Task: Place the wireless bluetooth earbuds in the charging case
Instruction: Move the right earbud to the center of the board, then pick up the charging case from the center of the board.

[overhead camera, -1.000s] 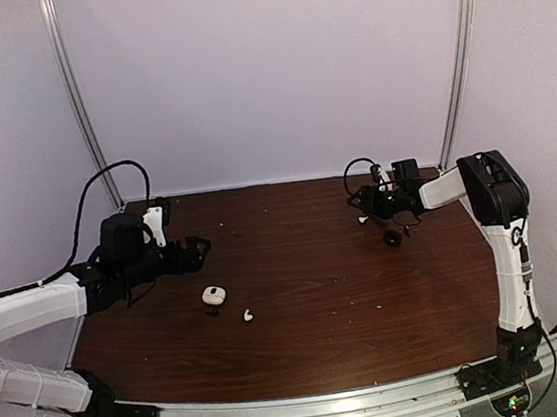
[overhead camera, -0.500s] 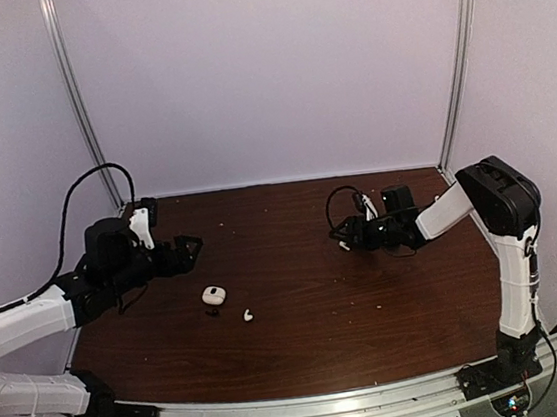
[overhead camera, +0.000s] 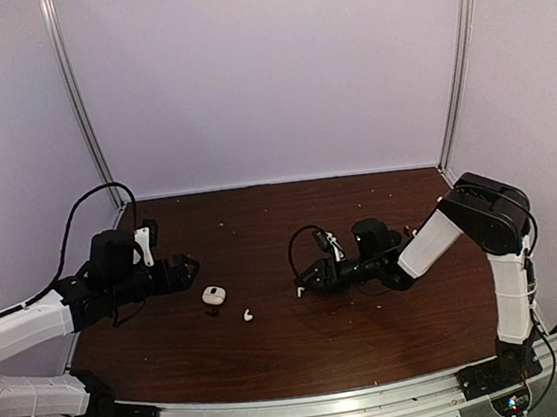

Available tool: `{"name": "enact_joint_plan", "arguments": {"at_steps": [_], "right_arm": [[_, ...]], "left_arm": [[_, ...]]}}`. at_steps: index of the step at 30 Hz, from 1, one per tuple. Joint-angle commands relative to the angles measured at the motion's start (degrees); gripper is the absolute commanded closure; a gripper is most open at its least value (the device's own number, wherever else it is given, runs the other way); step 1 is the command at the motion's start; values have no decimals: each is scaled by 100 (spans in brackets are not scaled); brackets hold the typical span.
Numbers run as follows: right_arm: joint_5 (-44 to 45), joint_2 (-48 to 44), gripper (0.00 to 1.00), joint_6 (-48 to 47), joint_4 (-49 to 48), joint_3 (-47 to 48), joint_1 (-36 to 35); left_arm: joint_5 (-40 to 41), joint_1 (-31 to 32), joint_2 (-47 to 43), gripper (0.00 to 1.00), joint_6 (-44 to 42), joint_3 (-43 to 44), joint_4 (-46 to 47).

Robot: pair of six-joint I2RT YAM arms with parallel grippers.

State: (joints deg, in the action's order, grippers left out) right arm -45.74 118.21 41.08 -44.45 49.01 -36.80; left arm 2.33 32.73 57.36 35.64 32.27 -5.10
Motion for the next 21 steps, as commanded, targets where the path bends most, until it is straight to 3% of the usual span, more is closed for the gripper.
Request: {"name": "enact_joint_plan", "arguments": {"at_steps": [1,8,14,21], "right_arm": [[-141,173,36,374,-409,-125,-465],[-363,-211,37,806,-1125,-271,-633],[198,-994,33,-363,455,-108,-404],[264,-1605,31,-891,1188,-159,107]], "left_arm": [[60,32,154,6,301,-55,-671],[-128,32,807,25,76,169,-1128],[-214,44,1806,32,-373,600,-1114],[-547,109,2348,29,-690,872,-766]]}}
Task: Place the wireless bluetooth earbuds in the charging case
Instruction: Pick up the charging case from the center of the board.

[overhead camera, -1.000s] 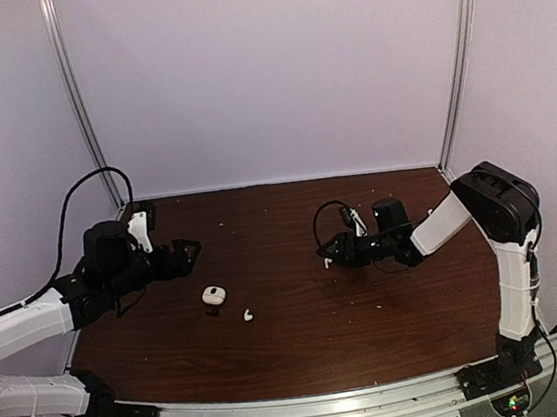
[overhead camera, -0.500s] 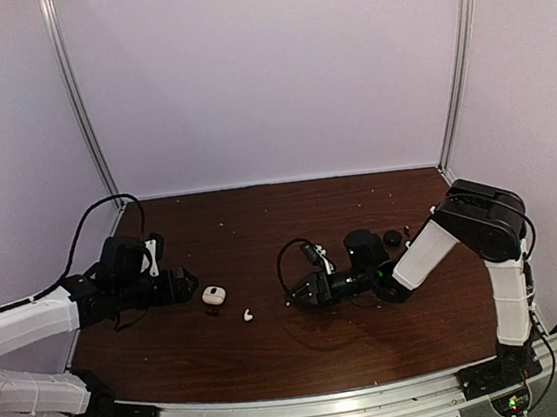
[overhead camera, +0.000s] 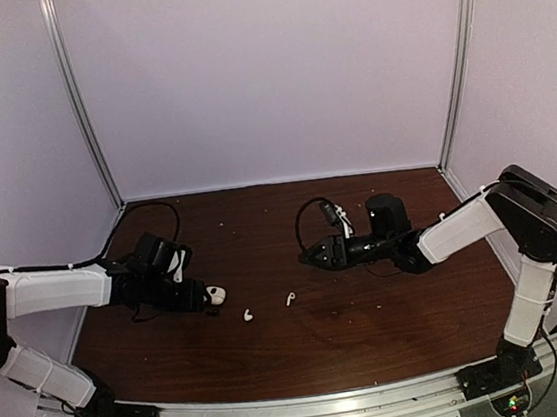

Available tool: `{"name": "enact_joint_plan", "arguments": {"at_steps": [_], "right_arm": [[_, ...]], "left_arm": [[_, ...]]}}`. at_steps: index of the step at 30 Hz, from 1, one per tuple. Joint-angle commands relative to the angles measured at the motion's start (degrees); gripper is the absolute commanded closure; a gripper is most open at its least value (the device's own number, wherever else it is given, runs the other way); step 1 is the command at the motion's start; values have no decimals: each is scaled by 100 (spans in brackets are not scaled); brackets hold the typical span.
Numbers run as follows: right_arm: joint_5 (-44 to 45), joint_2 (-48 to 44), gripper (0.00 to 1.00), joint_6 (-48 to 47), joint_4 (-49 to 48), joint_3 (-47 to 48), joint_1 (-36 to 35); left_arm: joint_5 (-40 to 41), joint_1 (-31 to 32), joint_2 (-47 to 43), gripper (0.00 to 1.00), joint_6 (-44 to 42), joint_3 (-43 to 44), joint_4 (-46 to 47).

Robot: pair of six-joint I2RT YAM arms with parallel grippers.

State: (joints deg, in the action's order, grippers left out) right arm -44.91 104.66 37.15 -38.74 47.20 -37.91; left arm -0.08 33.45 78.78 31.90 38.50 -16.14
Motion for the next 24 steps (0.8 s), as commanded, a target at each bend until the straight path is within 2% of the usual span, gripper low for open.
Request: {"name": "enact_joint_plan", "arguments": {"at_steps": [1,7,15,24], "right_arm": [[184,-306,30,-551,695,18,273],[138,-476,29,-647,855,0,432],[122,-667,29,-709,932,-121,706],[-33,-872,28,-722,975,-299,1171]], "left_arm": [[-351,46,274,28,-375,268,399],[-374,136,737,26,-568,411,578],[176,272,1396,26,-665,804,546],[748,530,2106,32,-784,1340,267]]}}
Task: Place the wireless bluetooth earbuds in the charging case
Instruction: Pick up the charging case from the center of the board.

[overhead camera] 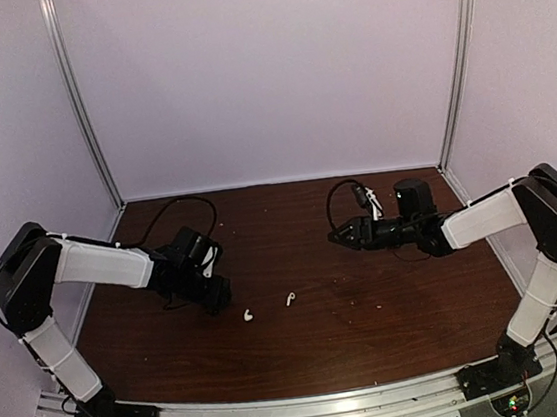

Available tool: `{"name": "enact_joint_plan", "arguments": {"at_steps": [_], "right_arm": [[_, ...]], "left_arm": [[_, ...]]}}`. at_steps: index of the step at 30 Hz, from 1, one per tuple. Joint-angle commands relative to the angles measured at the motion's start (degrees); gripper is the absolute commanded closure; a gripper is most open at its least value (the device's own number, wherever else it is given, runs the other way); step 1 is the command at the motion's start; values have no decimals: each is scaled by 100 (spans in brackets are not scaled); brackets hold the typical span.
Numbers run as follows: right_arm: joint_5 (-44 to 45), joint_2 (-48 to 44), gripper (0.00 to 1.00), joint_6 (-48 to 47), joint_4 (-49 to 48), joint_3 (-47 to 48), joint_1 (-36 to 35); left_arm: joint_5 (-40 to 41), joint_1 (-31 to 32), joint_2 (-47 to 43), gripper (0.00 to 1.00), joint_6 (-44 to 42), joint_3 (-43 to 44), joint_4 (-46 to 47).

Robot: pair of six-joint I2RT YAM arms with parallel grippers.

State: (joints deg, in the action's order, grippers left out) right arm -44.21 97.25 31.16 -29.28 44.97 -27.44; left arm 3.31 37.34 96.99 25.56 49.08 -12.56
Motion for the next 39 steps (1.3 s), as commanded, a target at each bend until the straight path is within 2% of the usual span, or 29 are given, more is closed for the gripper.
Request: {"name": "enact_joint_plan", "arguments": {"at_steps": [1,8,9,13,18,22,29,39], "right_arm": [[-105,-142,28,-133,54,-76,153],[-134,-164,28,-194,128,-84,204],[-154,-160,28,-204,139,-89,204],[-193,-185,27,-237,174,-111,212],[-244,-180,27,-251,179,-111,213],[-304,-150,27,-221,112,-104,211],[-427,-139,27,-149,24,-158,211],[-618,-9,27,218,-445,-312,196]], "left_arm": [[484,175,337,33,-179,334,-143],[682,284,410,44,-360,565,-444],[696,299,406,43,-378,594,-516],[566,300,320,23,-510,601,-795],[230,292,110,22,-561,452,-908],[216,291,110,26,-594,445,-967],[158,291,26,39,-724,507,-1007],[327,300,-34,51,-1125,912,-935]]}}
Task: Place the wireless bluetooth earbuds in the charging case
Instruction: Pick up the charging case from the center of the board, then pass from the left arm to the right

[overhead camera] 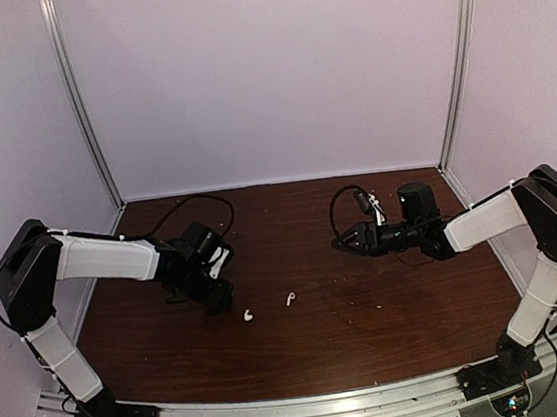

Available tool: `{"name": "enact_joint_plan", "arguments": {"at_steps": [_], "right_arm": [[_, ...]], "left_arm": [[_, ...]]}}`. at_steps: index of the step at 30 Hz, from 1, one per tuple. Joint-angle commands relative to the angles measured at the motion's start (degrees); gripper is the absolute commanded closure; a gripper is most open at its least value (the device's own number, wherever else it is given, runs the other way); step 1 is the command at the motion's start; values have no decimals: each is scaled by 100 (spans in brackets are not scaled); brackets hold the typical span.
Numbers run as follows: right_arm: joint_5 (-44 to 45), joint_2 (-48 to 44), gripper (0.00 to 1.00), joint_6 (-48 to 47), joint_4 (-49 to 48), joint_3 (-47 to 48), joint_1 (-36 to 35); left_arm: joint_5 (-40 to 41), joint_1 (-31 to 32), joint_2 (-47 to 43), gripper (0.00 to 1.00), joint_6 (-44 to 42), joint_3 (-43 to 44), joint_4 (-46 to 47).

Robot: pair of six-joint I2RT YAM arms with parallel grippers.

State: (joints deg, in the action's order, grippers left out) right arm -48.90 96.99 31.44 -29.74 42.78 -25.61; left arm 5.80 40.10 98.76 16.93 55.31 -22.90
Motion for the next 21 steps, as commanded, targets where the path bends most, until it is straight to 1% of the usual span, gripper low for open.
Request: {"name": "enact_joint_plan", "arguments": {"at_steps": [1,5,13,21], "right_arm": [[-170,46,27,234,-458,-95,5],[-264,189,27,386,-594,-8,-132],[-655,434,27,853,-926,128,-552],[-1072,272,28,1351,-1393,-37,-983]], "left_arm": [[72,31,-234,52,-305,334,123],[53,250,-406,54,-602,509,283],[68,1426,-754,56,-1712,700,941],[-204,1984,-1008,60,-2720,580,1596]]}}
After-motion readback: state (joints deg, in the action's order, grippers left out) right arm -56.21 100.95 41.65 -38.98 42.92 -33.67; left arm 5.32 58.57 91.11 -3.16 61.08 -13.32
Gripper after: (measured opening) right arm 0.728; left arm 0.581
